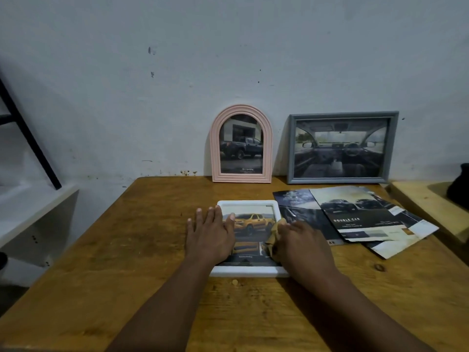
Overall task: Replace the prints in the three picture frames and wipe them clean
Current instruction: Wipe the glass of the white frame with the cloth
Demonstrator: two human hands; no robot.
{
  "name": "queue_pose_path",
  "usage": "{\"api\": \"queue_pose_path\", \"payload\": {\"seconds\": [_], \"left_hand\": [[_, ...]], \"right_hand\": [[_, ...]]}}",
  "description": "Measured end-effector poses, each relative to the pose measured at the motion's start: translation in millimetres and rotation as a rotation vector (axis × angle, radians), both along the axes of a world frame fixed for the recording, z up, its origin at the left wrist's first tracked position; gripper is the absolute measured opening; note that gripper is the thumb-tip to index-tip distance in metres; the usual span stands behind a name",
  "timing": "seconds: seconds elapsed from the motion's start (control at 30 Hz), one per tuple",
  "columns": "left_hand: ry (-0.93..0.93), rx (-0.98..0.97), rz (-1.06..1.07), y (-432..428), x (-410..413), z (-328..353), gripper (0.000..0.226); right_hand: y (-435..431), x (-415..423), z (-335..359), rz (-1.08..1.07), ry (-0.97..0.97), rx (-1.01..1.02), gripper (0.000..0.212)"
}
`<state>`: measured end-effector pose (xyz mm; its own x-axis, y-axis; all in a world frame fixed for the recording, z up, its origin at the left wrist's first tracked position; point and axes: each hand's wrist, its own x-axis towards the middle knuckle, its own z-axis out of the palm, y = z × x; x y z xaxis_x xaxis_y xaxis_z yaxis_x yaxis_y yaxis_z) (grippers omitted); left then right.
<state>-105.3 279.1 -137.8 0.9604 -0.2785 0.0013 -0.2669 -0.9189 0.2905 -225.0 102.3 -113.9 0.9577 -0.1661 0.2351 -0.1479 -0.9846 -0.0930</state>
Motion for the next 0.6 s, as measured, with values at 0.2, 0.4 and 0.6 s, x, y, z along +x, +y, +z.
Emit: {"api": "queue_pose_path", "payload": {"seconds": [0.2,0.4,0.6], "left_hand": [[0.011,-0.019,0.011,0.1,-1.7,0.1,0.073],[0.006,-0.025,0.006,-0.3,-0.7,-1.6,0.073],[-0.016,-0.025,0.011,1.5,1.5,-4.4,0.074]], "right_hand": [[0.3,-7.5,5.5,0.026,-0.05,0.082,0.035],[9.1,-6.5,-7.0,-0.015,-0.079,0.094,0.036],[-2.4,-3.6,7.4,-0.02,-0.019,0.243,0.008]]}}
